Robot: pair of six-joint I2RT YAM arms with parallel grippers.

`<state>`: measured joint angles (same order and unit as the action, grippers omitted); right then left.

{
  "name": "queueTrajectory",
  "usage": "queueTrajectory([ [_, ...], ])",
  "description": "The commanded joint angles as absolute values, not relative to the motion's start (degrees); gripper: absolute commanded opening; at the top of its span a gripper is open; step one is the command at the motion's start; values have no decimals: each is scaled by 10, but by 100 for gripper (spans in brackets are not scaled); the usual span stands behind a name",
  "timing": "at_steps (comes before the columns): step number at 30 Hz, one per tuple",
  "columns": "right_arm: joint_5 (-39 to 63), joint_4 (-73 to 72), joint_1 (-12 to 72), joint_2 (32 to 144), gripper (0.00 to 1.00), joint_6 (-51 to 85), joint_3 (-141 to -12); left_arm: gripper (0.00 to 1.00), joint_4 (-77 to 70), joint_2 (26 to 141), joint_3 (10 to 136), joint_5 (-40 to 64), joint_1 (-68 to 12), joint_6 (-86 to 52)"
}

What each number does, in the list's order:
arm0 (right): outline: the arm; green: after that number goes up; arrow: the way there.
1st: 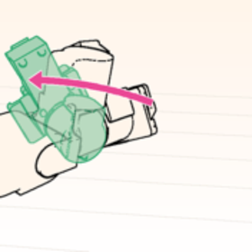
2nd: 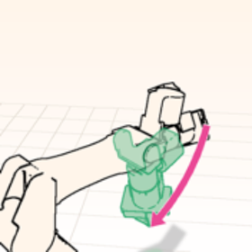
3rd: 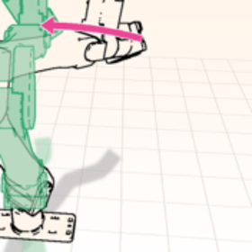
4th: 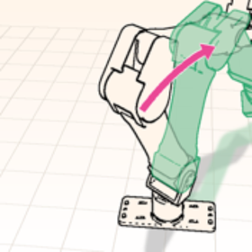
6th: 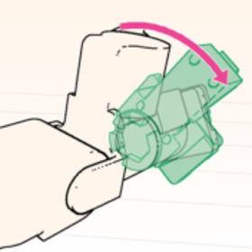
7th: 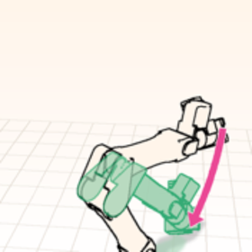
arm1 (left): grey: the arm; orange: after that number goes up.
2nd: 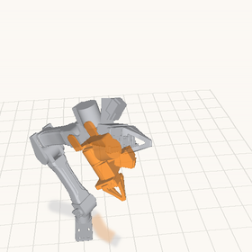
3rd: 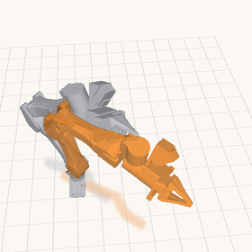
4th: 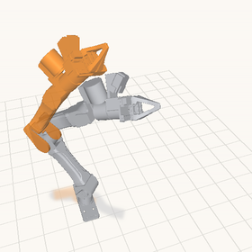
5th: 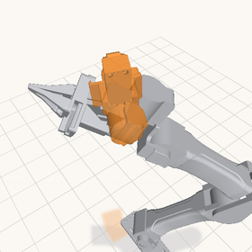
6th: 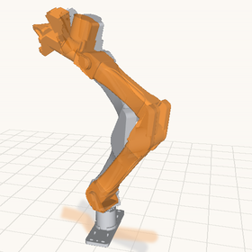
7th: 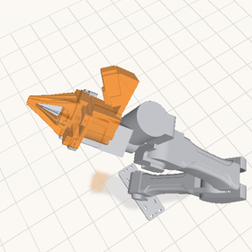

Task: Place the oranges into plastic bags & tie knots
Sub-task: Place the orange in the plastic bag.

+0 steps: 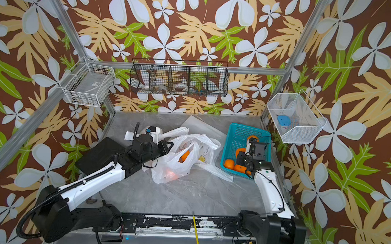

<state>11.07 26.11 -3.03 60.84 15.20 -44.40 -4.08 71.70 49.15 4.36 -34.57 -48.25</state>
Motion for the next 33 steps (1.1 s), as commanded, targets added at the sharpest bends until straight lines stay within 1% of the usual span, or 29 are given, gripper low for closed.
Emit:
queueTrajectory([
  [1,221,305,18,560,44,199,-442,0,-49,714,493,41,-345,-476],
  [4,249,273,80,523,44,249,-432,0,-50,715,493,43,-345,-474],
  [6,256,238,122,522,44,277,-433,0,-53,716,493,48,-345,-470],
  [9,235,185,177,552,44,298,-453,0,-58,716,492,56,-345,-468],
  [13,224,121,226,628,45,307,-492,0,-62,713,490,59,-345,-467],
  [15,223,98,240,667,53,307,-507,0,-64,711,488,59,-345,-468],
  [17,235,96,242,695,67,301,-522,0,-64,709,486,56,-345,-470],
  [20,208,125,241,678,81,285,-522,0,-64,707,485,51,-345,-472],
  [22,172,166,239,644,87,267,-518,0,-64,708,485,49,-345,-473],
  [24,145,206,232,600,90,256,-508,0,-64,709,485,46,-345,-473],
  [30,148,291,183,462,90,235,-501,0,-66,712,486,41,-342,-470],
  [33,157,295,160,426,97,234,-524,0,-72,716,486,46,-341,-469],
])
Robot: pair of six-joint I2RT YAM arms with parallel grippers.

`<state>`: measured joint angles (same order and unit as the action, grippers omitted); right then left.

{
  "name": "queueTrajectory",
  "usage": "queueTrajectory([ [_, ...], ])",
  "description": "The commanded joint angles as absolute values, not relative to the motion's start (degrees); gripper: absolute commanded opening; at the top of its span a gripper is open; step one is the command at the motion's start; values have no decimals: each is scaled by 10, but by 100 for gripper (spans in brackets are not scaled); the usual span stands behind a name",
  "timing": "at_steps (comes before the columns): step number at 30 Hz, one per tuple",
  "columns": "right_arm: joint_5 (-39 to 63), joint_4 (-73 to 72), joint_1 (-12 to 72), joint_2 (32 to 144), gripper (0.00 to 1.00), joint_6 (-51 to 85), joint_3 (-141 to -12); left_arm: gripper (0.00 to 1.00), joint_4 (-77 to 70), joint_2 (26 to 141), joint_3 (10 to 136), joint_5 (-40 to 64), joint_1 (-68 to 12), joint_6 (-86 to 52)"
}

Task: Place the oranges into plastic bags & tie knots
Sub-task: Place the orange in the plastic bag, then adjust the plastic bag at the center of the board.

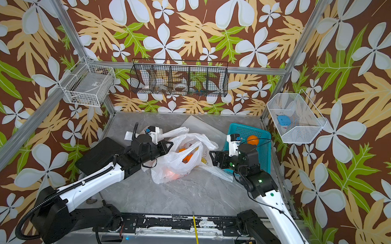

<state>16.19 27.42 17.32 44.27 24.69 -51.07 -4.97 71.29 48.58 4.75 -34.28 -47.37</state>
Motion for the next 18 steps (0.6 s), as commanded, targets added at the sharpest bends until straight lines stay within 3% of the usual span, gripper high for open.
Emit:
queueTrajectory([
  [1,178,280,148,425,99,242,-526,0,-75,715,486,49,-341,-468],
  [6,314,186,123,490,93,327,-519,0,-78,720,487,57,-341,-467],
  [11,328,153,124,527,88,346,-502,0,-82,720,485,60,-341,-468],
  [18,311,154,124,558,58,337,-489,0,-84,720,487,64,-341,-465],
])
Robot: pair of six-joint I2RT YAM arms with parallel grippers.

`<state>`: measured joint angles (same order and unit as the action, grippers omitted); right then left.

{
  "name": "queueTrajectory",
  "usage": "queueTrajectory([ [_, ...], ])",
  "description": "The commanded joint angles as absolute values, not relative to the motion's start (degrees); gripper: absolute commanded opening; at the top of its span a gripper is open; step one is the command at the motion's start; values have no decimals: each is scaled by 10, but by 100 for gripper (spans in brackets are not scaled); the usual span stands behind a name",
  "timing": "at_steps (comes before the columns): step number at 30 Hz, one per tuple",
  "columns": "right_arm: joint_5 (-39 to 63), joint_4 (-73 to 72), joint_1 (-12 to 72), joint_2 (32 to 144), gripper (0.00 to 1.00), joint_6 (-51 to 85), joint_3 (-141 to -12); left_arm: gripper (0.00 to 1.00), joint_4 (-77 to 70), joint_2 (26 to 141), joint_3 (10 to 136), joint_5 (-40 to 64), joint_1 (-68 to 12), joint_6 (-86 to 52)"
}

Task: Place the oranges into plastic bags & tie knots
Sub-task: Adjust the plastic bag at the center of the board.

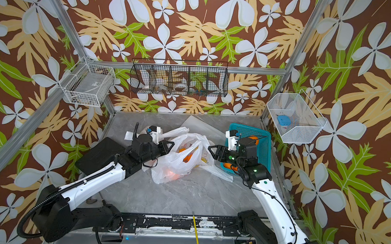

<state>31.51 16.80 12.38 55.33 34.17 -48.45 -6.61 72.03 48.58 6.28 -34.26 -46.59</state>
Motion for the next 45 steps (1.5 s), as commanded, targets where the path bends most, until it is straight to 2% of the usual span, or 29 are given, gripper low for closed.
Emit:
queueTrajectory([
  [1,299,159,124,561,50,332,-492,0,-84,720,488,64,-341,-465],
  [2,292,161,124,562,47,329,-495,0,-84,720,488,65,-341,-463],
  [5,288,163,124,566,22,324,-504,0,-84,717,489,64,-341,-460],
  [7,289,173,124,571,1,316,-513,0,-82,714,489,62,-341,-457],
  [9,288,180,124,572,0,309,-519,0,-82,709,490,62,-341,-450],
  [10,289,180,124,572,0,308,-520,4,-82,705,490,61,-341,-443],
  [11,278,179,124,572,0,308,-523,11,-82,700,491,60,-340,-434],
  [13,280,176,124,574,0,308,-527,31,-82,682,496,63,-341,-390],
  [18,273,163,124,581,0,312,-533,56,-96,608,494,91,-342,-270],
  [21,266,146,123,582,0,320,-528,63,-92,573,493,111,-377,-184],
  [26,266,127,122,589,0,334,-530,70,-75,565,488,46,-518,-57],
  [31,273,123,121,594,0,340,-534,87,-65,627,511,-119,-635,8],
  [38,273,124,121,589,0,340,-528,100,-49,743,582,-202,-673,46],
  [44,273,119,121,585,0,343,-525,100,-40,825,626,-271,-687,67],
  [45,273,120,121,585,0,343,-526,97,-41,840,634,-296,-695,77],
])
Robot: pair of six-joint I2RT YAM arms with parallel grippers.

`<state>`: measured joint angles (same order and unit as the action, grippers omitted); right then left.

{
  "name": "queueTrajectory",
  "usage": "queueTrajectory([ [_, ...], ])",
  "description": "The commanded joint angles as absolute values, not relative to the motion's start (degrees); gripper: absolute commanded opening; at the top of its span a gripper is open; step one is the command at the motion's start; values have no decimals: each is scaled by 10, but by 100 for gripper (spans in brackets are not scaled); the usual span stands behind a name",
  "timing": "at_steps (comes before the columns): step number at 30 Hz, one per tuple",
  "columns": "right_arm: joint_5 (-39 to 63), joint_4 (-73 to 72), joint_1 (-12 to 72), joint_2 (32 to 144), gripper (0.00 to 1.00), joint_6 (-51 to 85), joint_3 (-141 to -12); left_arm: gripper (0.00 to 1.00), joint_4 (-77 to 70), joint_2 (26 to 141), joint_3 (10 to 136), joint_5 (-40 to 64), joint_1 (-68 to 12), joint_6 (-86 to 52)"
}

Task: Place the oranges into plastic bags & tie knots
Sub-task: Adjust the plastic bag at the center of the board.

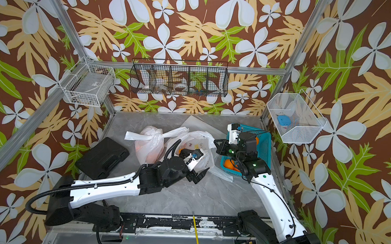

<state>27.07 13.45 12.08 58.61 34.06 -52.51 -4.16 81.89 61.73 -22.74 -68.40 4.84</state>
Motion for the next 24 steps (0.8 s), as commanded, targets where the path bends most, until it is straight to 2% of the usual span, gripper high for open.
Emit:
queueTrajectory([
  [1,273,120,121,586,0,343,-526,93,-40,853,640,-323,-703,89],
  [2,273,119,121,586,0,343,-526,86,-41,866,647,-354,-711,105],
  [3,274,118,121,586,0,343,-526,73,-39,878,655,-379,-716,115],
  [6,281,118,121,585,0,343,-535,13,-30,882,669,-402,-718,120],
  [7,283,121,121,583,0,342,-542,4,-32,873,666,-403,-718,122],
  [8,284,125,121,581,0,340,-549,0,-37,857,660,-404,-718,126],
  [13,284,140,120,570,0,340,-601,0,-53,737,629,-397,-717,170],
  [16,281,144,120,565,0,344,-645,0,-42,651,633,-358,-695,180],
  [20,264,147,120,562,0,347,-703,0,-24,550,644,-250,-610,157],
  [24,249,142,120,565,0,349,-731,0,-15,523,658,-160,-519,129],
])
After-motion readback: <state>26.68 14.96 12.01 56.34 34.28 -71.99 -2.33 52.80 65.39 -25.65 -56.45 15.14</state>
